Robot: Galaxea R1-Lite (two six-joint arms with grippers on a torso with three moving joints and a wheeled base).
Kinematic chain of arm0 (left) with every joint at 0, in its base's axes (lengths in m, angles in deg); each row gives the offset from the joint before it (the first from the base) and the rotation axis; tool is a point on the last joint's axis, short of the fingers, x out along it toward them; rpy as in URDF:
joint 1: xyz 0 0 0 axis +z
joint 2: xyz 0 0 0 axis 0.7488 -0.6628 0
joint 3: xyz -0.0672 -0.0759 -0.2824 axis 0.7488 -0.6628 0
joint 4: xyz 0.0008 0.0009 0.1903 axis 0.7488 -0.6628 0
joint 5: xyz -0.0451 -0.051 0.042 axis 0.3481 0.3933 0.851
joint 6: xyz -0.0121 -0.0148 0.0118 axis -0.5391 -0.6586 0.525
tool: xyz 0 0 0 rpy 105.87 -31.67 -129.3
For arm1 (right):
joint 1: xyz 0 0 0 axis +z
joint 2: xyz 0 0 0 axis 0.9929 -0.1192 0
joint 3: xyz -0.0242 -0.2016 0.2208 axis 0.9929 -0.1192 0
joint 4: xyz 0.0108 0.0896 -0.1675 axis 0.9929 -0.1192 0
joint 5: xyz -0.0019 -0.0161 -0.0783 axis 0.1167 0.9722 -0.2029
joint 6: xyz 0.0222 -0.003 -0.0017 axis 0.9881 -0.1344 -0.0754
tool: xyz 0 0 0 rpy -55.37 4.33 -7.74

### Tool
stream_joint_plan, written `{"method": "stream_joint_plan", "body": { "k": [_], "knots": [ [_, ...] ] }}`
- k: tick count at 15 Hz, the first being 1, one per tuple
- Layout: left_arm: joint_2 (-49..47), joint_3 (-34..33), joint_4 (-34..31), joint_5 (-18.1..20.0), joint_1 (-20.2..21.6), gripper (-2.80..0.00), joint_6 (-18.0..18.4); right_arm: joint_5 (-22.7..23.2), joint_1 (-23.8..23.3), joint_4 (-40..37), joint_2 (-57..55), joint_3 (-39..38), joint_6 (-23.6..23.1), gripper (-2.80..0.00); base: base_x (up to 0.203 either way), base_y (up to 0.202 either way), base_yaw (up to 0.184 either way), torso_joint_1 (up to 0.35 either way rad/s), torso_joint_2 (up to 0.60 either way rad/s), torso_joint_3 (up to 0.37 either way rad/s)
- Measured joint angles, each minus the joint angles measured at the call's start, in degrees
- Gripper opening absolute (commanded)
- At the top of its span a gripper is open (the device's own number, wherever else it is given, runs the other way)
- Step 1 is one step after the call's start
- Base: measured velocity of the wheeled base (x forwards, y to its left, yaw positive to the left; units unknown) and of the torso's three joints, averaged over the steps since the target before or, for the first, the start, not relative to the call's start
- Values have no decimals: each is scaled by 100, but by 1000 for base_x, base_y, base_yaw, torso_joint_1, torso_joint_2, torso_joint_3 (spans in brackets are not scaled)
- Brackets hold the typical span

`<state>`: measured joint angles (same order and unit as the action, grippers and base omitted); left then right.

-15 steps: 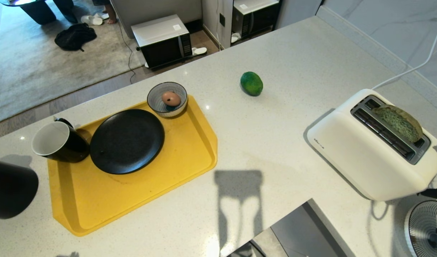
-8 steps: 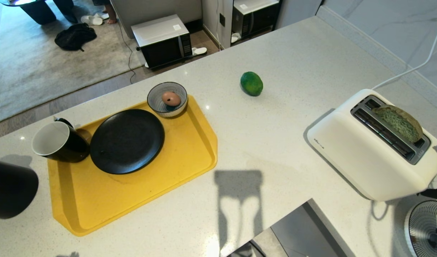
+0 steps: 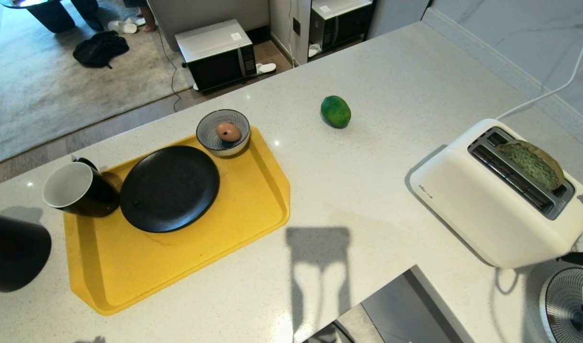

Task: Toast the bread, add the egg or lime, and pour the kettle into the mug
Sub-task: Use a bread toaster

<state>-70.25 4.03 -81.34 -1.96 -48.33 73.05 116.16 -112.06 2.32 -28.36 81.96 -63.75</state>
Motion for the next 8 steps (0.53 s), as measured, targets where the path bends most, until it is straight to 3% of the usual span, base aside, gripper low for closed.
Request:
{"method": "stream_joint_plan", "body": {
  "k": [8],
  "knots": [
    [0,0,0,-4,0,-280,3,-3,0,-6,15,1,1,-280,0,0,0,0,0,0]
  ]
}}
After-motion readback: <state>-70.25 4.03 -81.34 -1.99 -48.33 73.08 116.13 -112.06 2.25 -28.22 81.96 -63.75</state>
